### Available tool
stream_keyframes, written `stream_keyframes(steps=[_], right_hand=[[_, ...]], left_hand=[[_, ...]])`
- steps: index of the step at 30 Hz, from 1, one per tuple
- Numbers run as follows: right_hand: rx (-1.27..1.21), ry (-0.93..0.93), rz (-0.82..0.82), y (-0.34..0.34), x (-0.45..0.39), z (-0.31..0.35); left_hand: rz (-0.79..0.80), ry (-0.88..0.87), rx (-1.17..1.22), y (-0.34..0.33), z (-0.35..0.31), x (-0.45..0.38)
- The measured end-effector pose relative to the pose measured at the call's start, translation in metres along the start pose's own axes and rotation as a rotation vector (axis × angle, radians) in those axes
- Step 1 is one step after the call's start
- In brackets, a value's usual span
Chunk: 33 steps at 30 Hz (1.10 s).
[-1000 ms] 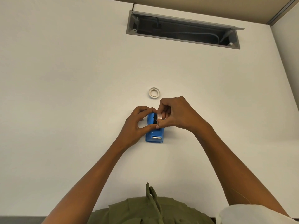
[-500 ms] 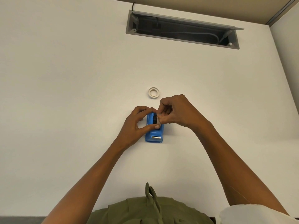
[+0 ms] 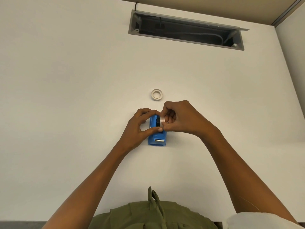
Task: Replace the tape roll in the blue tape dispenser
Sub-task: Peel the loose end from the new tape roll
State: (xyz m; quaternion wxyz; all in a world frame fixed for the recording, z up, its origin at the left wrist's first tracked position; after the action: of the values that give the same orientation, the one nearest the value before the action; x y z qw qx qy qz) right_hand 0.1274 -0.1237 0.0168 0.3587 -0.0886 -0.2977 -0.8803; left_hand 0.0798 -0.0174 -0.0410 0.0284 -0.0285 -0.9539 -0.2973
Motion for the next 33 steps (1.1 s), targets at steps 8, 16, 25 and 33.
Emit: stream_keyframes(steps=[8,16,25,33], right_hand=[[0.033,0.03,-0.024,0.003,-0.007,0.005],[0.022,0.074,-0.047,0.004,-0.005,0.009],[-0.121,0.023,-0.035,0.006,0.002,-0.005],[-0.157,0.004,-0.019,0.009,-0.009,-0.002]], left_hand=[[-0.006,-0.007,-0.001,0.002,0.001,0.0],[-0.006,0.015,0.001,-0.001,0.005,0.0],[0.005,0.02,-0.017,-0.001,0.004,0.0],[0.018,0.037,-0.002,-0.002,0.004,-0.001]])
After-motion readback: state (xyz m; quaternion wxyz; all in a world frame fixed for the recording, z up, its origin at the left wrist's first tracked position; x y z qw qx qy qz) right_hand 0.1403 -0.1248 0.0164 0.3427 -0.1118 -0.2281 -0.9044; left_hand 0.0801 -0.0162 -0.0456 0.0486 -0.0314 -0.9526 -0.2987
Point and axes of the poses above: each hand's wrist, its own x-axis away from the middle knuckle, its own y-axis out of the back of the hand, z = x × y, the point moved 9 cm from there along -x, towards the middle knuckle, and after that the axes turned 13 degrees about -x, right-handed, at the moved point
